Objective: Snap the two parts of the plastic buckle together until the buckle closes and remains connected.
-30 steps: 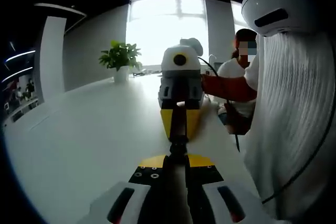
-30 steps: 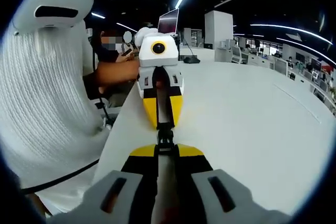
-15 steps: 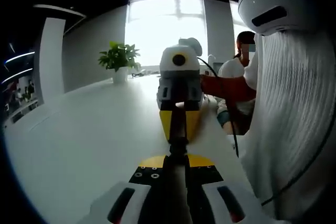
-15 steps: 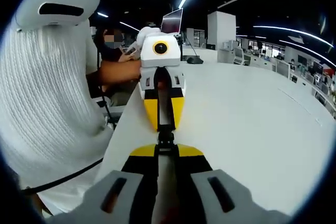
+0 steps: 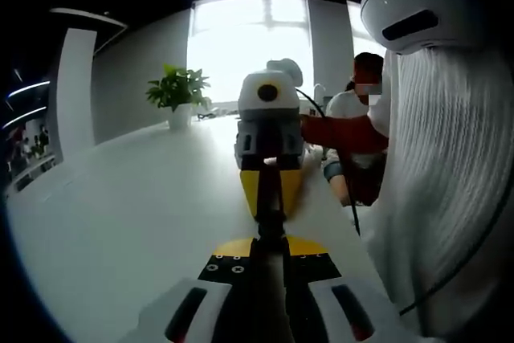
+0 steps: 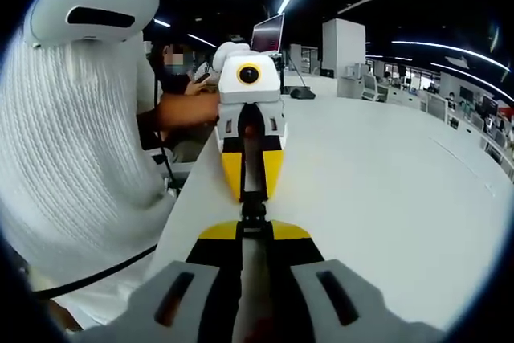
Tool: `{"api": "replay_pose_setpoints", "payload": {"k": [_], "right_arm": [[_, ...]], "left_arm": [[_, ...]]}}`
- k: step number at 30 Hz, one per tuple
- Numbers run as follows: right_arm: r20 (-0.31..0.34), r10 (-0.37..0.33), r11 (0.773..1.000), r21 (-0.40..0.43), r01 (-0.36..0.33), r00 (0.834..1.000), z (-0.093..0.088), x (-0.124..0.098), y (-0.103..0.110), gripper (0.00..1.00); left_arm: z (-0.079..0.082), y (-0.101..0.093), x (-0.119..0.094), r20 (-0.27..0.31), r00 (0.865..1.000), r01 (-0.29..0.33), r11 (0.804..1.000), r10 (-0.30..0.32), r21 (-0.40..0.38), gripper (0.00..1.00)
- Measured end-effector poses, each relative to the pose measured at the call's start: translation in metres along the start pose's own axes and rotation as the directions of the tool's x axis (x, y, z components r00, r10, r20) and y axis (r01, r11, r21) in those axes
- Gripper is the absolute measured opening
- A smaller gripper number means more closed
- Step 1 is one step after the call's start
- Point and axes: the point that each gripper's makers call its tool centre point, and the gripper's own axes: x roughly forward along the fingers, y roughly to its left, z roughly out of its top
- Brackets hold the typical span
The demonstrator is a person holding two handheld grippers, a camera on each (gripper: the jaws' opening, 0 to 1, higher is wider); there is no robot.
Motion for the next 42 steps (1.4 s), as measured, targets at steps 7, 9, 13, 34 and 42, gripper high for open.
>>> {"api": "replay_pose_setpoints", "payload": {"k": [7, 9, 13, 34, 42], "right_arm": [[-0.001, 0.002, 1.000, -0.005, -0.002, 1.000, -0.001, 0.001, 0.001, 0.11], [0.001, 0.000, 1.000, -0.007, 0.000, 1.000, -0.001, 0.001, 0.002, 0.11], [-0.001, 0.011, 1.000, -0.016, -0.011, 1.000, -0.001, 0.001, 0.002, 0.11], [0.011, 0.087, 0.996, -0.036, -0.086, 0.996, 0.002, 0.005, -0.002, 0.10], [0.020, 0.054, 0.998, -0.035, -0.054, 0.998, 0.000, 0.005, 0.003, 0.11]], "left_arm": [[0.000, 0.000, 0.000, -0.001, 1.000, 0.002, 1.000, -0.002, 0.001, 0.10], [0.000, 0.000, 0.000, -0.001, 1.000, 0.007, 1.000, -0.007, 0.001, 0.10], [0.000, 0.000, 0.001, -0.002, 1.000, 0.021, 1.000, -0.021, 0.007, 0.10], [0.005, -0.003, 0.000, -0.002, 0.992, 0.126, 0.992, -0.126, 0.012, 0.10], [0.007, -0.004, -0.010, 0.008, 0.994, 0.109, 0.994, -0.109, 0.027, 0.10]]}}
